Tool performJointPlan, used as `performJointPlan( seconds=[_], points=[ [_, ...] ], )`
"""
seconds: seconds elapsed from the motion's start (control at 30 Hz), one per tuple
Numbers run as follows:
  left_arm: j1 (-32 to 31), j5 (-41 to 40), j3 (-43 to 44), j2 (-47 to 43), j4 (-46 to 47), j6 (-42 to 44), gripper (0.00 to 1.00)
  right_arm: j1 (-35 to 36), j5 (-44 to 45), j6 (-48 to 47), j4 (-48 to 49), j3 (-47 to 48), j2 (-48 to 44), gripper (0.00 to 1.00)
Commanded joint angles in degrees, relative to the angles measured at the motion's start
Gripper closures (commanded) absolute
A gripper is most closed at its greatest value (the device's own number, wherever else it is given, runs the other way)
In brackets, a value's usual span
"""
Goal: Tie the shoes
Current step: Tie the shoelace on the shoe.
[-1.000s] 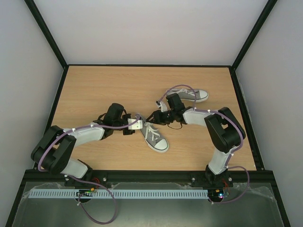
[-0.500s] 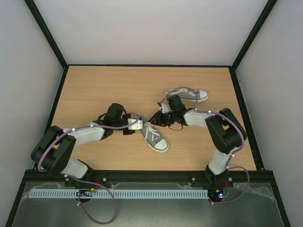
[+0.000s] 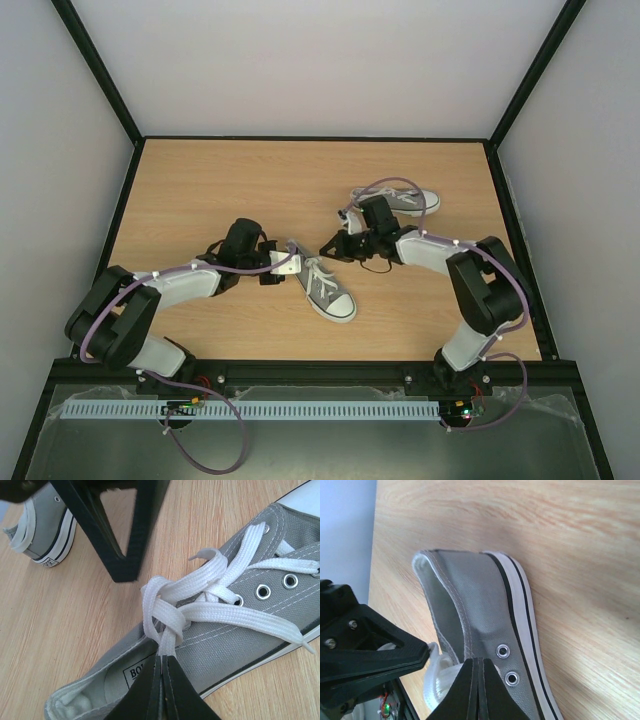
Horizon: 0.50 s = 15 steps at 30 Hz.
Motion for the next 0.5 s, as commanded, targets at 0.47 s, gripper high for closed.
performJointPlan(
  seconds=[0.47],
  points=[
    [-0.22,1.49,-1.67,-1.32,2.19,3.41,0.93,-1.70,6.83,-26.25,-11.96,1.41,-3.40,0.63]
  ],
)
